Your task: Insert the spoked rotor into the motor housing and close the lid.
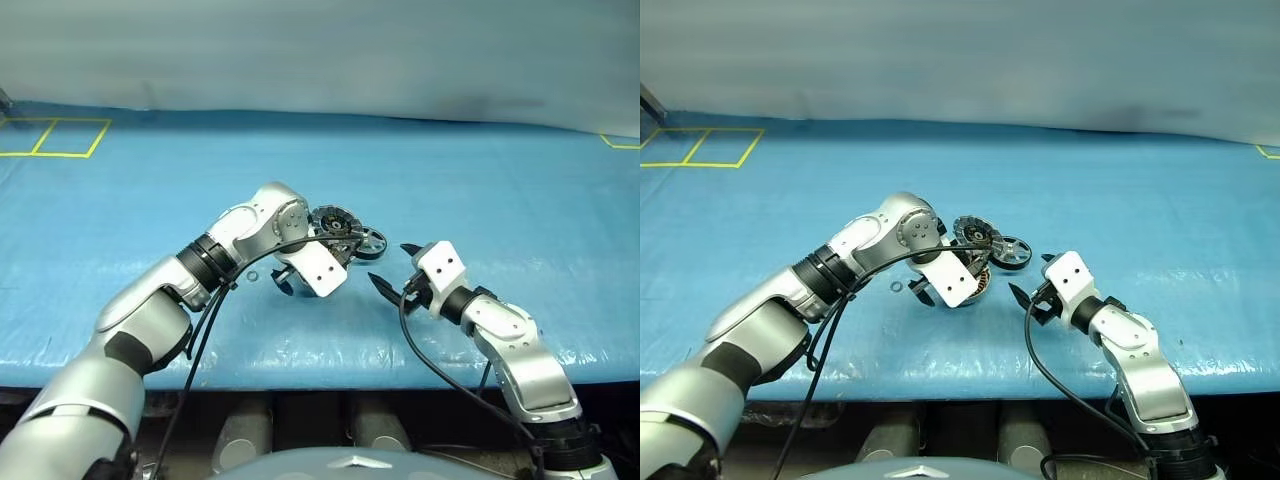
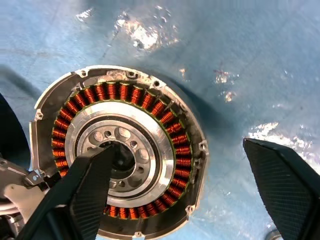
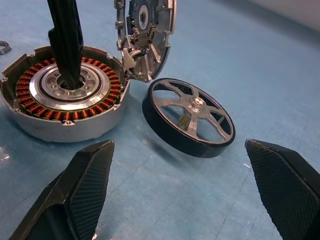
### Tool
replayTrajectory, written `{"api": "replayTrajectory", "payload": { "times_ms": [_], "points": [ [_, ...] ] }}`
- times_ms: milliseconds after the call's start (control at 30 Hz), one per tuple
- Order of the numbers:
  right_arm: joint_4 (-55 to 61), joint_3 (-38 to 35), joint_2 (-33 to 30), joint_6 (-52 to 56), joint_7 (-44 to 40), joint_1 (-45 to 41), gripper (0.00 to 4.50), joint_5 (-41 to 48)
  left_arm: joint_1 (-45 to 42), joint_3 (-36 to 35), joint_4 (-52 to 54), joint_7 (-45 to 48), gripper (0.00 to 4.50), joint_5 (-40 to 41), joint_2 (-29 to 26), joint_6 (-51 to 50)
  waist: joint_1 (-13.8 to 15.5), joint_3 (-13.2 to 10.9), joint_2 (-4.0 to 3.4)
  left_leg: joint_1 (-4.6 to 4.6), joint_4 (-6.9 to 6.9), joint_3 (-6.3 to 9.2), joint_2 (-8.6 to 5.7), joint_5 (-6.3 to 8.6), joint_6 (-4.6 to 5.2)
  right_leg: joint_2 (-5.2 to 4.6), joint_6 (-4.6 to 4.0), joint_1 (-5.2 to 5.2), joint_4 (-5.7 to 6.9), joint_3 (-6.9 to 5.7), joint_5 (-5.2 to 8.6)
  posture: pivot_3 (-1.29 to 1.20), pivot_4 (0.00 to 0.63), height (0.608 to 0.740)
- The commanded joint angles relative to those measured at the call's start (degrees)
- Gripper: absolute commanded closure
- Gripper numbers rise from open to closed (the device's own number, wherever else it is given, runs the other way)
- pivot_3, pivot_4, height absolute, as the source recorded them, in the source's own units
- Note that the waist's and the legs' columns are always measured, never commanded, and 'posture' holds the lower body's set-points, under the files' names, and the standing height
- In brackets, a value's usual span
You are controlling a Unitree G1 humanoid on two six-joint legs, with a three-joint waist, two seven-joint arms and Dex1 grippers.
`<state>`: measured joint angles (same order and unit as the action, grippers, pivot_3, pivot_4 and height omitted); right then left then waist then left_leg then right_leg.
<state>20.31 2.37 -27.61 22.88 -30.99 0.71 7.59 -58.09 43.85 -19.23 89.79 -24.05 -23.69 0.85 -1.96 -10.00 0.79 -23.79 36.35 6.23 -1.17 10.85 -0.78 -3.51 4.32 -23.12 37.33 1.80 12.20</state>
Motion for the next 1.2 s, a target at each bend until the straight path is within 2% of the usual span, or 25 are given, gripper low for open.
{"api": "replayTrajectory", "payload": {
  "times_ms": [33,100,267,367,467,567,700,900,1200],
  "points": [
    [0.8,-0.5,0.0,-1.2,-0.3,-0.9,0.0,0.4,-2.7,-3.8,5.2,2.7,0.2,7.4,-2.2,-5.4,-0.1,0.0,0.0,0.01,-0.01,0.0,0.0,0.0,0.0,0.0,0.0,0.0,0.0,0.0,0.0,0.0,0.15,0.74],
    [0.5,-0.5,0.1,-1.2,-0.4,-1.2,0.0,0.6,-3.3,-4.1,7.0,2.7,0.2,10.2,-4.5,-7.5,-0.2,0.0,0.0,0.02,-0.03,0.0,0.01,0.0,0.0,0.0,-0.01,-0.01,0.0,0.0,0.01,0.0,0.15,0.74],
    [-0.4,-0.3,0.3,-1.5,-0.8,-2.0,0.0,0.7,-2.5,-0.4,17.5,2.7,0.2,23.2,-15.5,-14.2,-0.6,0.0,-0.03,0.1,-0.18,-0.01,0.05,0.0,0.0,0.01,-0.06,-0.03,0.02,0.02,0.04,0.0,0.15,0.74],
    [-0.7,-0.2,0.7,-1.6,-1.2,-2.5,0.0,1.2,-0.9,-3.2,21.1,2.7,0.2,28.5,-18.3,-16.2,-0.4,0.0,-0.04,0.1,-0.26,0.0,0.05,0.0,0.0,0.01,-0.06,-0.06,0.04,0.01,0.05,0.0,0.15,0.74],
    [-0.8,-0.5,1.2,-1.8,-1.8,-2.7,0.0,2.2,-0.5,-9.3,19.3,-1.5,0.2,30.4,-15.4,-18.3,0.1,0.0,-0.03,0.06,-0.2,0.01,0.03,0.0,0.0,0.01,-0.08,-0.05,0.03,0.0,0.06,0.0,0.15,0.74],
    [-1.2,-0.4,2.0,-1.9,-2.3,-2.9,0.0,3.0,1.8,-19.5,16.0,-14.3,0.2,33.8,-8.2,-21.5,0.5,0.0,-0.03,0.03,-0.01,0.04,0.0,0.0,0.0,0.0,-0.05,0.02,0.01,-0.01,0.05,0.0,0.15,0.74],
    [-1.0,-0.2,2.1,-2.0,-2.3,-2.3,0.0,3.0,12.9,-28.6,18.5,-26.8,0.2,35.4,-3.2,-23.0,-0.5,0.1,-0.19,0.27,-0.09,0.0,0.01,0.0,0.0,-0.02,-0.01,0.25,-0.14,0.02,0.03,0.0,0.15,0.74],
    [0.8,-1.6,0.8,-1.4,-3.2,-0.3,0.0,4.2,30.2,-31.8,23.9,-34.8,0.2,33.5,-5.9,-25.5,-0.9,0.1,-0.21,0.39,-0.42,0.01,0.13,0.0,-0.01,0.08,0.07,0.14,-0.02,0.03,-0.04,0.0,0.15,0.74],
    [2.9,0.0,0.5,-0.2,-4.8,2.5,0.0,6.2,36.8,-41.0,25.5,-38.3,0.2,38.2,-8.7,-25.8,0.5,0.1,-0.21,0.4,-0.27,-0.08,0.11,-0.02,-0.08,-0.01,-0.16,0.29,-0.22,0.03,0.04,0.0,0.15,0.74]
  ]
}}
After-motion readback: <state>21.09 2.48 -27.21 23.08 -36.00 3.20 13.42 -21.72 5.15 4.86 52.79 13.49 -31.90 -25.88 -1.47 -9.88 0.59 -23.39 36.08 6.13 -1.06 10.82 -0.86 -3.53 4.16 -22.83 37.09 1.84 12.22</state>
